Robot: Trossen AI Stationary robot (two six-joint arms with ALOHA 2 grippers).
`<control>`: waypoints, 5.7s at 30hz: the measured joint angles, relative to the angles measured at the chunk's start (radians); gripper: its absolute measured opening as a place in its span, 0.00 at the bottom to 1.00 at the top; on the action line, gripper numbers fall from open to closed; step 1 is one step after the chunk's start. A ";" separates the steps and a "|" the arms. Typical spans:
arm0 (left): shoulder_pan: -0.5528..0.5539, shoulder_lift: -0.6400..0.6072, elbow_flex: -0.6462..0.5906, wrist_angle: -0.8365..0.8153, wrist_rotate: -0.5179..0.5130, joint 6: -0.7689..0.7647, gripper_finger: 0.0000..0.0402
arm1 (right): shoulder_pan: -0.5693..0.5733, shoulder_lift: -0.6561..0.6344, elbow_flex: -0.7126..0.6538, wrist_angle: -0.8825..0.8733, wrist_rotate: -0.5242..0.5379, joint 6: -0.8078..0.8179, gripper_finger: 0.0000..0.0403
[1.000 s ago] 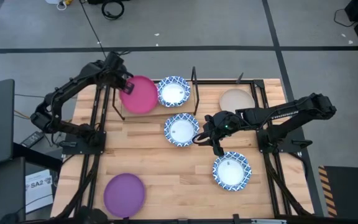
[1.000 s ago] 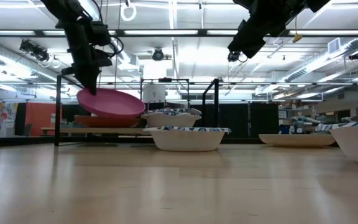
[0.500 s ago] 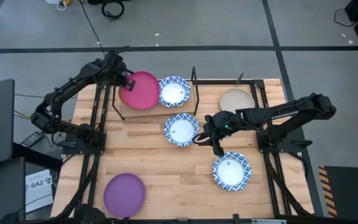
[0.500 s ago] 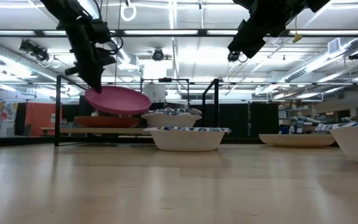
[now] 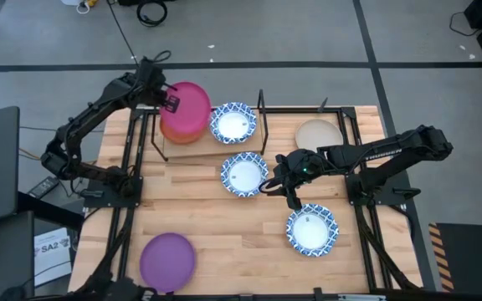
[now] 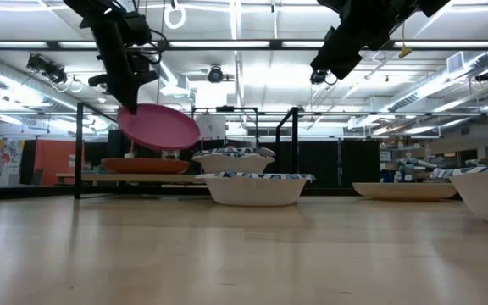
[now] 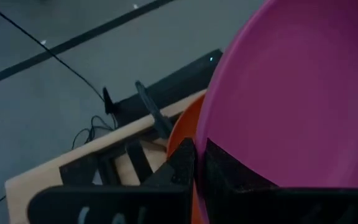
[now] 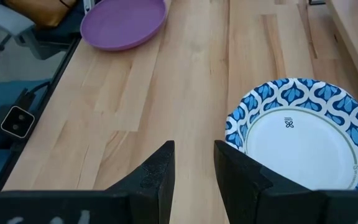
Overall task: Place and stack plates onto a shelf
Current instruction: Stack the pink plate on top of the orange plate on the shelf, then stack the white bowl on top of the white bowl on the shelf
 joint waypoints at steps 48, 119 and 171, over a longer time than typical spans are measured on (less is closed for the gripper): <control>-0.092 0.082 -0.002 -0.145 -0.047 0.002 0.17 | 0.000 0.000 0.000 0.000 0.000 -0.003 0.29; -1.204 -0.084 -0.002 0.163 0.005 -0.227 0.36 | 0.040 0.085 0.066 0.131 0.024 -0.169 0.29; -1.203 -0.083 -0.002 0.155 0.002 -0.245 0.36 | -0.036 0.555 0.310 -0.296 0.207 -0.387 0.29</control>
